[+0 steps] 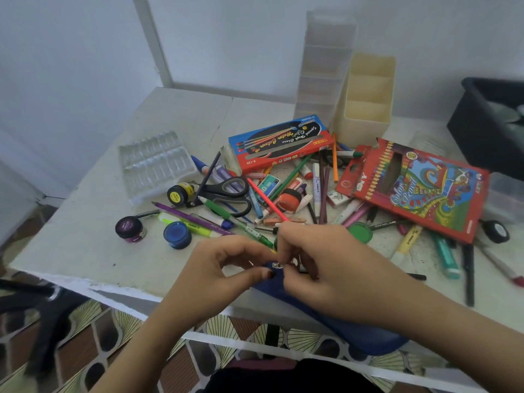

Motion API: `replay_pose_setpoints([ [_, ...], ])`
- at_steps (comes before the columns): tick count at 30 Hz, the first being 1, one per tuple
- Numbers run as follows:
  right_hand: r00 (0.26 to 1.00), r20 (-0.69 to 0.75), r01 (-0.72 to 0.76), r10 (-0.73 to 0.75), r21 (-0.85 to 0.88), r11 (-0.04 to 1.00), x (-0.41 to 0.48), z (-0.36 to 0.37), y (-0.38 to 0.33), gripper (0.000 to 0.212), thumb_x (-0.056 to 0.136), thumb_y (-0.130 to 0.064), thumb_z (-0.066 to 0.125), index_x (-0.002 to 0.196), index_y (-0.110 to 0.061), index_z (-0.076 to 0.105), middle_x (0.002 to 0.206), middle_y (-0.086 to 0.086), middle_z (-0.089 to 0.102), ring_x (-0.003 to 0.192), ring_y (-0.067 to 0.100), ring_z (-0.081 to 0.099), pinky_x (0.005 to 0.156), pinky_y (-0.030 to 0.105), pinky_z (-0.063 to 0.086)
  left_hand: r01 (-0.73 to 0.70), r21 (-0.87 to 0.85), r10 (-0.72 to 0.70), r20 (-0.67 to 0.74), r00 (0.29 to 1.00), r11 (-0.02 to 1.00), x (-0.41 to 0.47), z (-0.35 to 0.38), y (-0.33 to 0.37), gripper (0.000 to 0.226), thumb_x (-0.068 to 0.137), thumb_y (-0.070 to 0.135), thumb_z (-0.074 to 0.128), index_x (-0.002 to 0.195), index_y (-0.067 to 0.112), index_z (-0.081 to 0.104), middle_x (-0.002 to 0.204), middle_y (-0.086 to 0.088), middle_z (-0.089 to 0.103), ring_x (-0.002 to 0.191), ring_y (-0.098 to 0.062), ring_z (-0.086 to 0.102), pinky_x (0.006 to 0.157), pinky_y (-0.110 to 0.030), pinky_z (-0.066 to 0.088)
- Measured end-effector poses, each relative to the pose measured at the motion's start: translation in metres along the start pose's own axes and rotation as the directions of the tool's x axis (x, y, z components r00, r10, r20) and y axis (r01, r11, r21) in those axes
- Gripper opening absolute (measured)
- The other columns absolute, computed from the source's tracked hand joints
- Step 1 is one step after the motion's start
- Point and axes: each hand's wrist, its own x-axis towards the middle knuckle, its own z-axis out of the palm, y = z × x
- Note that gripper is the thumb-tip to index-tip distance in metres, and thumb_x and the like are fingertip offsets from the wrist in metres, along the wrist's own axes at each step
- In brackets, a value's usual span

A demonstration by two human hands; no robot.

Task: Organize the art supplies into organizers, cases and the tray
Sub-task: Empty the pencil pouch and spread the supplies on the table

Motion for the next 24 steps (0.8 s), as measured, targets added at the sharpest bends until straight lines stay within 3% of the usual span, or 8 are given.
replay_pose_setpoints([
  [3, 0.996, -0.041, -0.071, 0.077, 0.139, 0.988, -0.004, 0.008, 0.003, 0.016, 0.087, -0.024, 0.061, 0.077, -0.026, 0.050, 0.060, -0.011, 0.052, 0.060, 0.007, 0.054, 0.051, 0.019, 0.038, -0.008, 0.003, 0.008, 0.012, 1.000, 1.000, -0.001, -0.002, 0.001, 0.013, 0.075, 0.027, 0.070, 0.087, 0.021, 0.073, 0.082, 0.006, 0.072, 0.079, -0.014, 0.068, 0.072, -0.020, 0.053],
  [8, 0.994, -0.021, -0.106, 0.111, 0.168, 0.980, -0.012, 0.010, 0.006, 0.016, 0.088, -0.023, 0.062, 0.078, -0.027, 0.050, 0.063, -0.009, 0.055, 0.064, 0.010, 0.055, 0.053, 0.021, 0.042, -0.033, 0.027, 0.032, 0.039, 0.999, 0.999, -0.005, -0.005, 0.003, 0.012, 0.074, 0.026, 0.071, 0.086, 0.023, 0.071, 0.081, 0.009, 0.071, 0.078, -0.011, 0.068, 0.071, -0.016, 0.051],
  [12, 0.994, -0.007, -0.112, 0.113, 0.070, 0.991, -0.020, 0.005, 0.006, 0.018, 0.089, -0.027, 0.059, 0.078, -0.030, 0.045, 0.068, -0.005, 0.057, 0.067, 0.013, 0.053, 0.058, 0.032, 0.045, -0.052, 0.083, 0.050, 0.031, 0.998, 0.995, -0.005, -0.002, 0.003, 0.012, 0.074, 0.028, 0.069, 0.083, 0.021, 0.072, 0.081, 0.011, 0.070, 0.077, -0.009, 0.067, 0.070, -0.013, 0.050],
  [20, 0.984, -0.050, -0.180, 0.174, -0.192, 0.965, -0.038, -0.019, 0.018, 0.022, 0.086, -0.025, 0.054, 0.072, -0.028, 0.037, 0.063, -0.012, 0.045, 0.067, 0.007, 0.047, 0.055, 0.023, 0.037, 0.031, 0.012, -0.030, -0.059, 0.998, 0.999, -0.004, -0.011, -0.002, 0.014, 0.071, 0.035, 0.065, 0.085, 0.032, 0.069, 0.081, 0.008, 0.071, 0.077, -0.011, 0.068, 0.071, -0.014, 0.051],
  [24, 0.959, -0.075, -0.283, 0.273, -0.285, 0.916, -0.056, -0.044, 0.033, 0.029, 0.078, -0.018, 0.061, 0.067, -0.029, 0.037, 0.059, -0.010, 0.048, 0.068, 0.006, 0.051, 0.051, 0.020, 0.038, 0.078, -0.030, -0.081, -0.135, 0.988, 0.996, -0.005, -0.022, -0.006, 0.017, 0.067, 0.039, 0.065, 0.081, 0.032, 0.069, 0.082, 0.002, 0.070, 0.077, -0.011, 0.067, 0.072, -0.013, 0.050],
])
